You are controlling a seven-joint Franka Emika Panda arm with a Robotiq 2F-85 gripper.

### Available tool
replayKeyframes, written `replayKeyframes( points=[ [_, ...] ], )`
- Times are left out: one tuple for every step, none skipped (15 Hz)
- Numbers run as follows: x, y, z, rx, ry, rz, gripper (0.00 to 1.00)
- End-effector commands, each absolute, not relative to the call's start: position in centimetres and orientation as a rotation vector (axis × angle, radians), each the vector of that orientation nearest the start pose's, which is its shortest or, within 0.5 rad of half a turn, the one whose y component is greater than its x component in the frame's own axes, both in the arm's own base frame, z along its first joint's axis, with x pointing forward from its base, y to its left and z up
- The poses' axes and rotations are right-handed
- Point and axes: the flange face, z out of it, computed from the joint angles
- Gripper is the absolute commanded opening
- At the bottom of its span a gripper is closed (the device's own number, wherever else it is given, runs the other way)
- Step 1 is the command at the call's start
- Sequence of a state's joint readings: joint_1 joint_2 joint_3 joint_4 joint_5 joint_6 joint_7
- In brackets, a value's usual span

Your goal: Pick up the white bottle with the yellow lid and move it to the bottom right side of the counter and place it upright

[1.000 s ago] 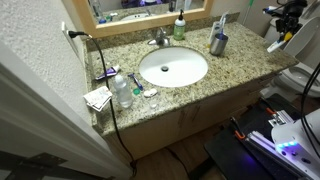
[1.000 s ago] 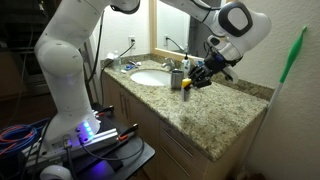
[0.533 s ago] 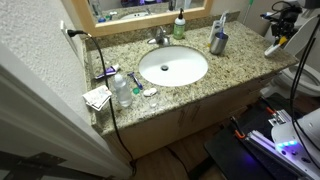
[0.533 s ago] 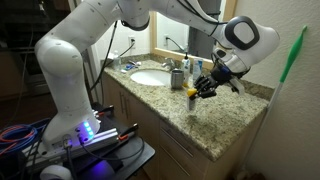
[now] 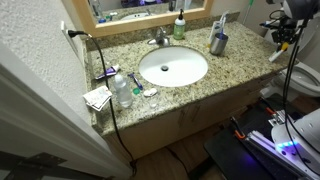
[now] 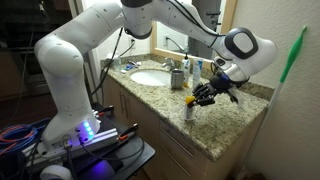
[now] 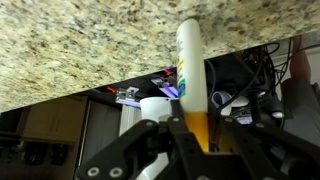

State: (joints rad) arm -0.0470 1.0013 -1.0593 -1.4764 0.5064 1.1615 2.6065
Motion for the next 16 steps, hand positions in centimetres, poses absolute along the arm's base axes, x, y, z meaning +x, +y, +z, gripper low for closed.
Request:
replayKeyframes(
  points=[
    [41.8, -43.3, 24.8, -0.843, -2.141, -0.387, 0.07],
    [41.9, -43.5, 24.9, -0.852, -2.154, -0.393, 0.07],
    [42.1, -43.7, 25.0, -0.862, -2.165, -0.401, 0.07],
    [42.4, -43.9, 25.1, -0.874, -2.188, -0.410, 0.07],
    [42.6, -44.0, 25.1, -0.879, -2.193, -0.419, 0.07],
    [42.6, -44.1, 25.0, -0.888, -2.197, -0.424, 0.07],
    [42.7, -44.0, 24.9, -0.893, -2.201, -0.435, 0.07],
    [42.8, -44.0, 24.7, -0.898, -2.201, -0.442, 0.07],
    [42.8, -44.0, 24.5, -0.901, -2.197, -0.445, 0.07],
    [42.7, -44.0, 24.3, -0.905, -2.191, -0.445, 0.07],
    [42.7, -43.9, 24.1, -0.912, -2.184, -0.441, 0.36],
    [42.6, -44.0, 24.2, -0.916, -2.184, -0.448, 0.53],
    [42.6, -44.0, 24.2, -0.922, -2.189, -0.449, 0.58],
    [42.6, -44.1, 24.5, -0.926, -2.201, -0.446, 0.66],
    [42.6, -44.2, 24.7, -0.927, -2.210, -0.445, 0.73],
    [42.5, -44.3, 25.5, -0.931, -2.222, -0.440, 0.80]
  ],
)
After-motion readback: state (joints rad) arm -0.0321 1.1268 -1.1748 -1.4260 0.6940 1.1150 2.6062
